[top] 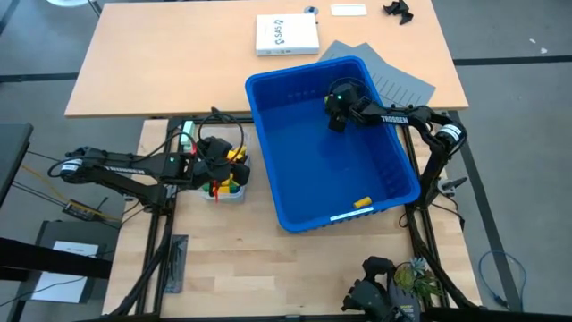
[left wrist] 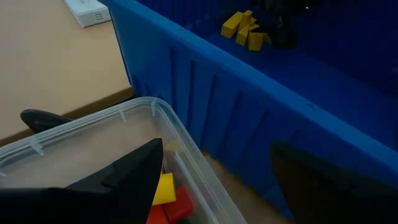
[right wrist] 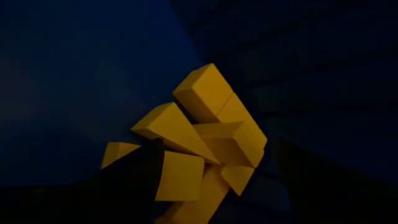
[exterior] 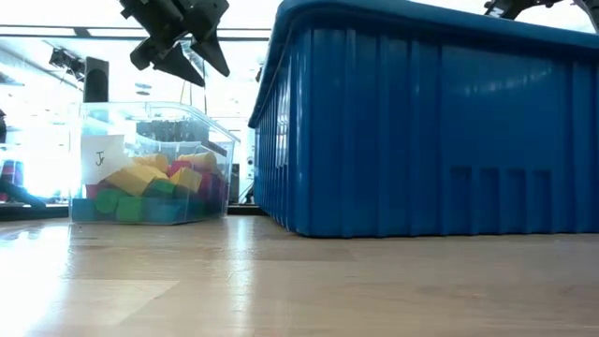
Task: Sort blocks
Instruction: Put the yellow block into the transparent bin
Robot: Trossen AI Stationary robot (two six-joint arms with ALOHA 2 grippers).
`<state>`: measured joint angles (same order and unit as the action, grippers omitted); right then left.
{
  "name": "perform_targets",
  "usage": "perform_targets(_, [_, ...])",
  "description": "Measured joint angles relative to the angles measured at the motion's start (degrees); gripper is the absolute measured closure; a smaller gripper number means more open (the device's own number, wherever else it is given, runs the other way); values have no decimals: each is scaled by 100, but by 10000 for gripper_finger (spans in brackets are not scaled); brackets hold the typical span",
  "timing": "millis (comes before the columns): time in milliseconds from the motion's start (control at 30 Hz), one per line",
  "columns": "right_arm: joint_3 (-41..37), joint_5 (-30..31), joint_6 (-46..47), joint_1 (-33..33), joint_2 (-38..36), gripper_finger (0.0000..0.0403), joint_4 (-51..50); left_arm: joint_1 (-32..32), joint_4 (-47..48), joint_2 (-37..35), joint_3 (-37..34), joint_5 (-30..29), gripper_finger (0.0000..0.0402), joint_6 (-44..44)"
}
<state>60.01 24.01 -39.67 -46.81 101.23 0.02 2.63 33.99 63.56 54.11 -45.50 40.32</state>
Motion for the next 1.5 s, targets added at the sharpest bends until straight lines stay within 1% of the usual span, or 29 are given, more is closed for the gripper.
perform_targets(100, [0,64,-30,2,0,96,-26,0,3,1,0,2,96,22])
perform_targets(200, [0,25,-306,-8,-2,96,-100,0,-6,57,0,-1,96,30])
perform_targets(267, [-15,-168,-486,-29,-2,96,-112,0,-5,65,0,5,96,30])
perform_targets(333, [-52,-546,-418,-58,-7,96,-172,0,-58,58,0,-2,96,35])
perform_targets(400, [-106,-728,-321,-68,-14,96,-144,6,-163,68,0,4,96,35])
perform_targets(667, [-157,-841,-236,-81,25,96,-3,11,-302,65,0,2,96,-233])
perform_targets(833, [-164,-925,-242,-79,41,96,126,11,-382,65,0,2,96,-237])
perform_targets(967, [-168,-794,-233,-61,42,96,130,11,-388,65,0,4,96,-238])
perform_targets(1133, [-57,-251,-229,55,-87,96,-168,11,-388,65,0,4,96,-237])
perform_targets(1200, [7,-151,-251,89,-257,96,-223,11,-388,65,0,4,96,-237])
perform_targets(1300, [11,-135,-497,94,-463,96,-345,11,-402,65,0,4,96,-237])
perform_targets(1400, [9,-160,-1118,54,-560,96,-414,11,-437,65,0,4,96,-237])
perform_targets(1433, [9,-242,-1354,22,-568,96,-413,11,-449,65,0,4,96,-237])
perform_targets(1500, [-12,-767,-1783,-52,-518,96,-327,11,-454,65,0,4,96,-237])
